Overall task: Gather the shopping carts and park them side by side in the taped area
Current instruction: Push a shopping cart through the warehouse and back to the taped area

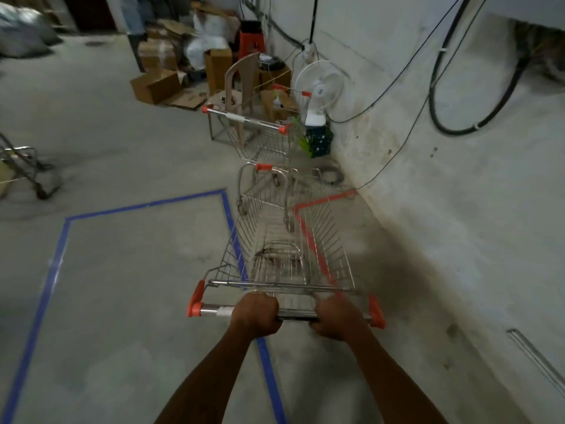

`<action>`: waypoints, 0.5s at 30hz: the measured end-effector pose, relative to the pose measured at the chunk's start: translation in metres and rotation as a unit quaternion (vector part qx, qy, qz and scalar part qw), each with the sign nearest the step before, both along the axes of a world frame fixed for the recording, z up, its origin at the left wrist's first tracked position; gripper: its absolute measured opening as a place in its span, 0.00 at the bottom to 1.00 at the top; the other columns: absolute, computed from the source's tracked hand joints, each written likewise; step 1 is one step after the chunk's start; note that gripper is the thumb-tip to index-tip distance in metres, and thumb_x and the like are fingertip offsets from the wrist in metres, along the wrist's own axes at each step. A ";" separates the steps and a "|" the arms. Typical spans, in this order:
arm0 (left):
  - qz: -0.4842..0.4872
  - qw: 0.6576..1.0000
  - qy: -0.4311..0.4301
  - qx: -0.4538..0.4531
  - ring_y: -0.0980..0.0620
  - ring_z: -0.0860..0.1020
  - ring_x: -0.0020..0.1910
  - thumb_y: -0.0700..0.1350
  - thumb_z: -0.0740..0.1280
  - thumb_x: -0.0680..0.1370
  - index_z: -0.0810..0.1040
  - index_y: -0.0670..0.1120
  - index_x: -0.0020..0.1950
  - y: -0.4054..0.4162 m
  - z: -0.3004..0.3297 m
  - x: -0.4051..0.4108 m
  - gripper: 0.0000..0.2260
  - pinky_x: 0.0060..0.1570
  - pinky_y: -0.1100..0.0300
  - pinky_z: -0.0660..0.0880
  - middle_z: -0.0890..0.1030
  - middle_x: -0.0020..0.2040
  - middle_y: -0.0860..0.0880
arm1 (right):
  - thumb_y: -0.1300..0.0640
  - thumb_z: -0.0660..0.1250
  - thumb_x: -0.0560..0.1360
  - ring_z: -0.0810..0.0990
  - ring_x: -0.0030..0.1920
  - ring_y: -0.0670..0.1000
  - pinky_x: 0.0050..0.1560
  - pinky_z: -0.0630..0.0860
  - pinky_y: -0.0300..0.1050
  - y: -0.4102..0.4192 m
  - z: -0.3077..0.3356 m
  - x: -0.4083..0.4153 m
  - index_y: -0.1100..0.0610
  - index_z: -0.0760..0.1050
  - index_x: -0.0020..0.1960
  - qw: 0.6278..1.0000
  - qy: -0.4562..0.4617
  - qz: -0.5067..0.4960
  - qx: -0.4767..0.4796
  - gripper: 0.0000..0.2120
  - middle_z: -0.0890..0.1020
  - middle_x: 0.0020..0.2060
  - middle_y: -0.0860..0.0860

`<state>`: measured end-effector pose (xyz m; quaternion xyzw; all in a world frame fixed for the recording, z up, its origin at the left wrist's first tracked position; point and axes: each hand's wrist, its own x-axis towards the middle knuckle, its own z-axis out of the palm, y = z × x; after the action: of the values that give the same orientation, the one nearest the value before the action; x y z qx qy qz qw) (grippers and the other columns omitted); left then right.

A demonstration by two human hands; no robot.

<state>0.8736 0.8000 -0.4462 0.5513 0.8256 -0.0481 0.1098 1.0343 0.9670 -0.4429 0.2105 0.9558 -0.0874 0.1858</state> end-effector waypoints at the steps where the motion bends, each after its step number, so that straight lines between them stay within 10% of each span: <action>1: 0.011 1.000 0.004 -0.002 0.45 0.83 0.47 0.57 0.62 0.76 0.81 0.47 0.49 0.001 0.001 0.008 0.16 0.47 0.54 0.76 0.84 0.47 0.47 | 0.36 0.56 0.73 0.81 0.47 0.56 0.56 0.78 0.56 0.002 0.004 0.004 0.53 0.78 0.51 1.000 -0.002 0.014 -0.006 0.23 0.82 0.45 0.53; 15: 0.243 0.965 -0.095 -0.032 0.51 0.83 0.41 0.57 0.69 0.72 0.83 0.49 0.46 0.046 0.014 0.131 0.12 0.40 0.59 0.76 0.84 0.40 0.50 | 0.40 0.62 0.74 0.84 0.44 0.57 0.43 0.77 0.48 0.086 0.007 0.070 0.54 0.81 0.51 0.981 0.048 0.187 0.020 0.20 0.85 0.45 0.54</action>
<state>1.0047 0.8458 -0.4319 0.3320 0.9188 0.0059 0.2136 1.1042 1.0530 -0.4360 0.0276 0.9876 -0.0419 0.1485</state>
